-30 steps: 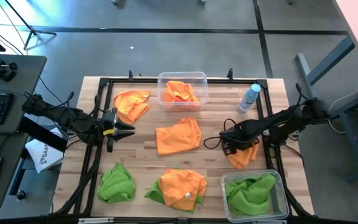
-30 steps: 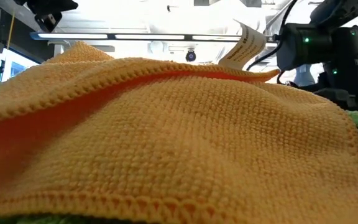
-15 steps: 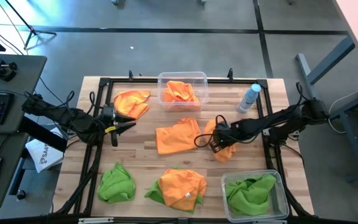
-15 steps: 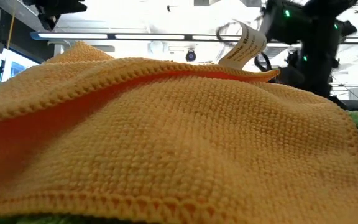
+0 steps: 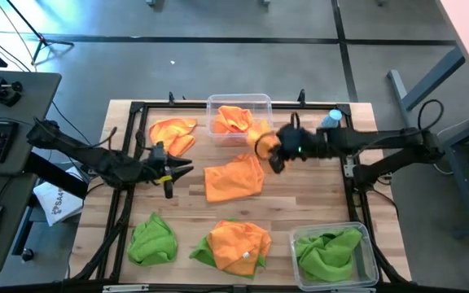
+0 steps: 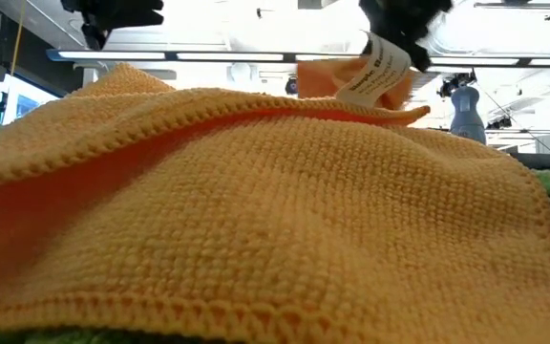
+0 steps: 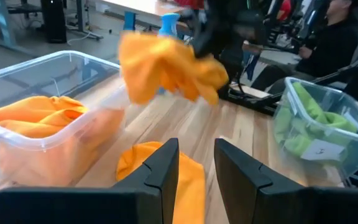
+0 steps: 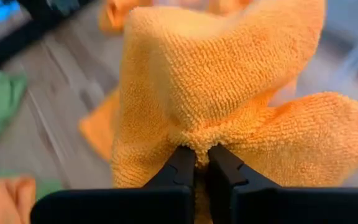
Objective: Sort microfiber towel by color & place in baskets
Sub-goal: Put the orange microfiber towel into the top transparent bin
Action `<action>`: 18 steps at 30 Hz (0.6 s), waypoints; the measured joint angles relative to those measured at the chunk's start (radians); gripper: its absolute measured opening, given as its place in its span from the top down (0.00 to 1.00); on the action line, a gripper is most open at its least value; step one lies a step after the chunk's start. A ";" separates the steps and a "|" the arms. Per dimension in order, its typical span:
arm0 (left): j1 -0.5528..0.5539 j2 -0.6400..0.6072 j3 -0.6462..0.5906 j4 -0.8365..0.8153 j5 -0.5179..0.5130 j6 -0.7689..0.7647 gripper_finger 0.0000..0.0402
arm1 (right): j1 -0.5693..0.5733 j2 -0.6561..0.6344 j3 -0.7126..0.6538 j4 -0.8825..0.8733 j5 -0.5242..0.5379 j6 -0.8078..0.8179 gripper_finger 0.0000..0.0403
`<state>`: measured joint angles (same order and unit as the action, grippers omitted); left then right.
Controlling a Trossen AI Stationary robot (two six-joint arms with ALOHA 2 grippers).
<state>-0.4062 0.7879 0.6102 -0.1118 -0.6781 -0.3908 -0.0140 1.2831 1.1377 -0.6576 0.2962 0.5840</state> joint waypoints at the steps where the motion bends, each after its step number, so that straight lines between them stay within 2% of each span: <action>1: 0.000 0.015 0.000 0.010 0.000 0.000 0.78 | -0.016 0.005 0.023 0.016 0.000 -0.035 0.99; 9: 0.002 0.030 0.000 0.012 0.000 0.000 0.78 | -0.117 0.061 0.189 0.101 -0.017 -0.220 0.99; 18: 0.057 0.010 0.000 0.004 0.019 0.064 0.78 | -0.194 0.310 0.453 0.067 -0.006 -0.428 1.00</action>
<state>-0.3496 0.7982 0.6102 -0.1081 -0.6586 -0.3263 -0.2080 1.5931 1.5912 -0.5903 0.2901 0.1561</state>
